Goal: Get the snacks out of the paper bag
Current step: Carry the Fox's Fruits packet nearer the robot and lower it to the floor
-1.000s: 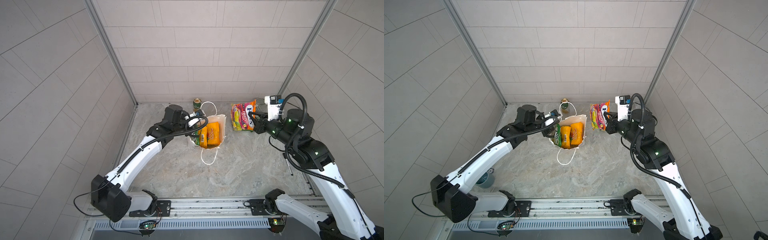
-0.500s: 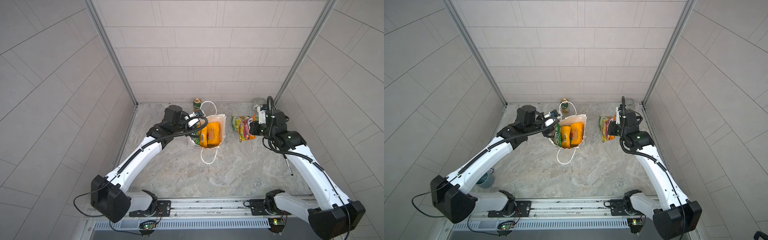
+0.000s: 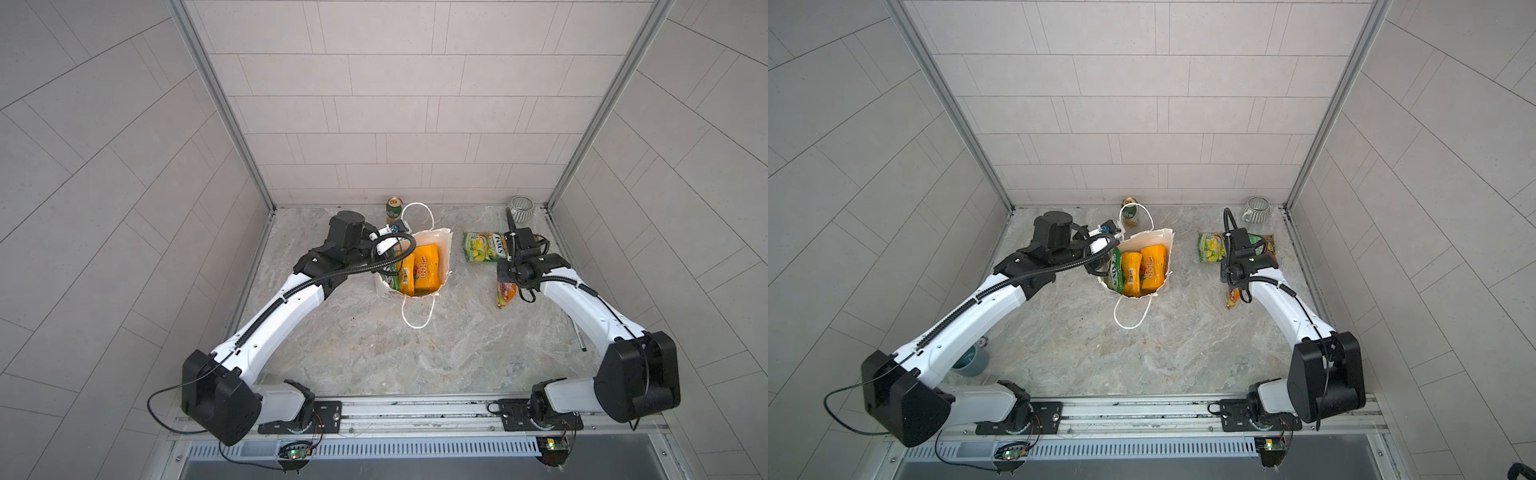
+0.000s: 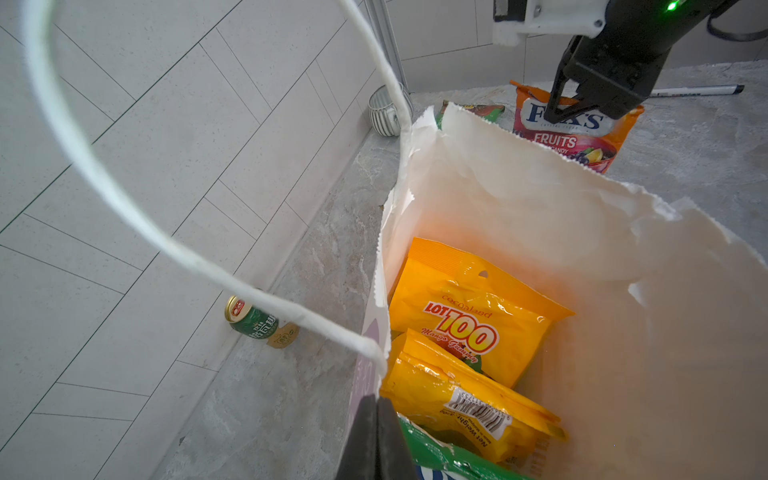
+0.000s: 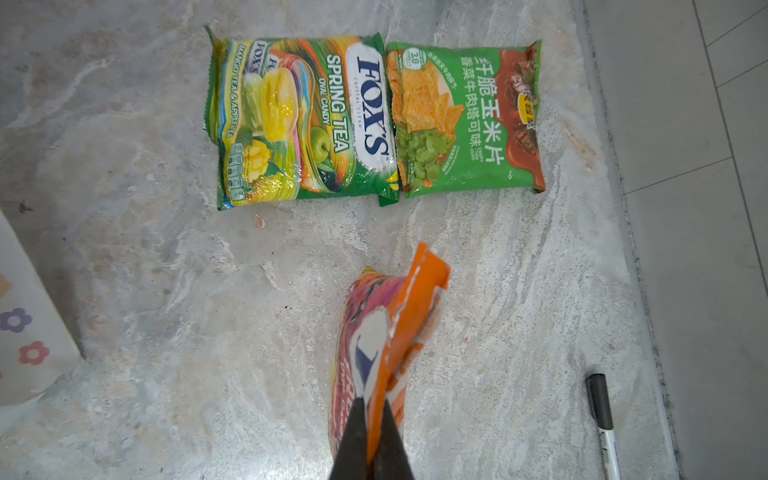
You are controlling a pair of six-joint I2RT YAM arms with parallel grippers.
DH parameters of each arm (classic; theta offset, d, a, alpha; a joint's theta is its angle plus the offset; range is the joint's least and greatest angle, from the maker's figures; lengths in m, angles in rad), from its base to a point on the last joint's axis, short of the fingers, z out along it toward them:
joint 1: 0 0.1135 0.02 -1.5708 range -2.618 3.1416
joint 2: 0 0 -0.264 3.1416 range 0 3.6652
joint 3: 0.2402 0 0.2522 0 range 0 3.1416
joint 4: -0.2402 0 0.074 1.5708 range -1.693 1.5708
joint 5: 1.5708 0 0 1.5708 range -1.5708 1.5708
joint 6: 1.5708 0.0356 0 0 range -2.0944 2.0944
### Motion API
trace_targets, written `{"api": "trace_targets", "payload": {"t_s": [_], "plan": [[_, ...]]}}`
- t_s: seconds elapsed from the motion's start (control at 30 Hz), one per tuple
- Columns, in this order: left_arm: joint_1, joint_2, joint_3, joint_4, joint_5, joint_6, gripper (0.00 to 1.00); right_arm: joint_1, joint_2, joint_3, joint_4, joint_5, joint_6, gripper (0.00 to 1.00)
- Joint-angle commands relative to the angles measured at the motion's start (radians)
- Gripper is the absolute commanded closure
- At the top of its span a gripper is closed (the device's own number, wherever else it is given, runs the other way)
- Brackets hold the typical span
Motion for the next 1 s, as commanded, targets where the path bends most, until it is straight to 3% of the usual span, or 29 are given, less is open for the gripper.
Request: {"api": "trace_targets", "payload": {"t_s": [0.0,0.37,0.47,0.57,0.9,0.97], "plan": [[-0.008,-0.02,-0.011,0.033,0.024,0.002,1.0,-0.005,0.029,0.033,0.053,0.059,-0.008,1.0],[-0.009,-0.02,-0.015,0.027,0.011,0.009,1.0,-0.014,0.118,0.092,-0.009,0.236,-0.091,1.0],[-0.009,-0.021,-0.013,0.024,0.009,0.011,1.0,-0.023,0.12,0.091,-0.013,0.239,-0.093,0.86],[-0.009,-0.025,-0.014,0.022,0.011,0.01,1.0,-0.026,0.137,0.105,-0.031,0.232,-0.092,0.81],[-0.01,-0.032,-0.021,0.028,0.011,0.008,1.0,-0.035,0.193,0.134,-0.045,0.298,-0.084,0.79],[-0.01,-0.034,-0.019,0.023,0.004,0.01,1.0,-0.038,0.201,0.14,-0.045,0.308,-0.071,0.75]]}}
